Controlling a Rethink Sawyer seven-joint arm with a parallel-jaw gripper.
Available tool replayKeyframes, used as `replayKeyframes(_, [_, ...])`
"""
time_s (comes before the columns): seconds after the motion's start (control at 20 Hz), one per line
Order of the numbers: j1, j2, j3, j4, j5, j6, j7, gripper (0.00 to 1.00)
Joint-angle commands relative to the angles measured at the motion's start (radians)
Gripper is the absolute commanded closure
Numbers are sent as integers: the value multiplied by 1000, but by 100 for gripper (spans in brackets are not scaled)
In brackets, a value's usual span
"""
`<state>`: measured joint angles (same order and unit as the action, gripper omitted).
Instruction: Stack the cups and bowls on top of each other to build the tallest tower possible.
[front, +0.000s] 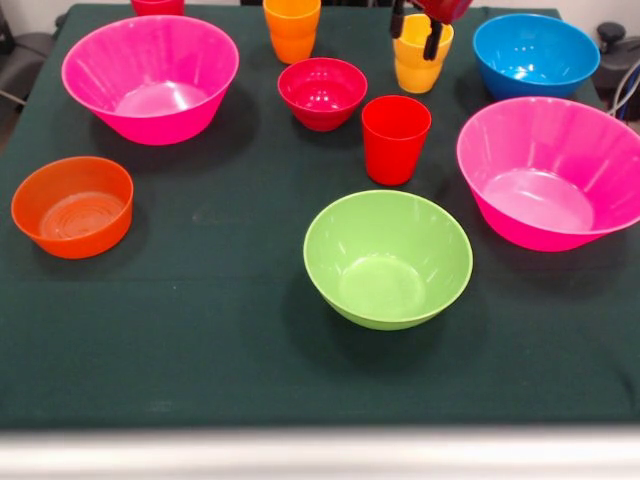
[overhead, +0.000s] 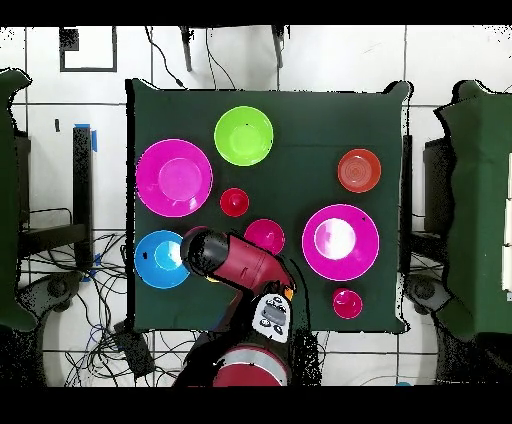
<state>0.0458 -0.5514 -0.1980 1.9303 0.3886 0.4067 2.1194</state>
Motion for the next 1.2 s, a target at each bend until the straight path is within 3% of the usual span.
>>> replayKeyframes(0.05, [-15, 24, 39, -30, -42, -39, 101, 0])
replayKeyframes(0.6, [-23, 42, 65, -35, -14, -60, 119, 0])
replayKeyframes(0.85, [-16, 36, 71, -48, 8, -25, 139, 0])
replayKeyframes(1.2, [5, 15, 81, -12, 22, -50, 166, 0])
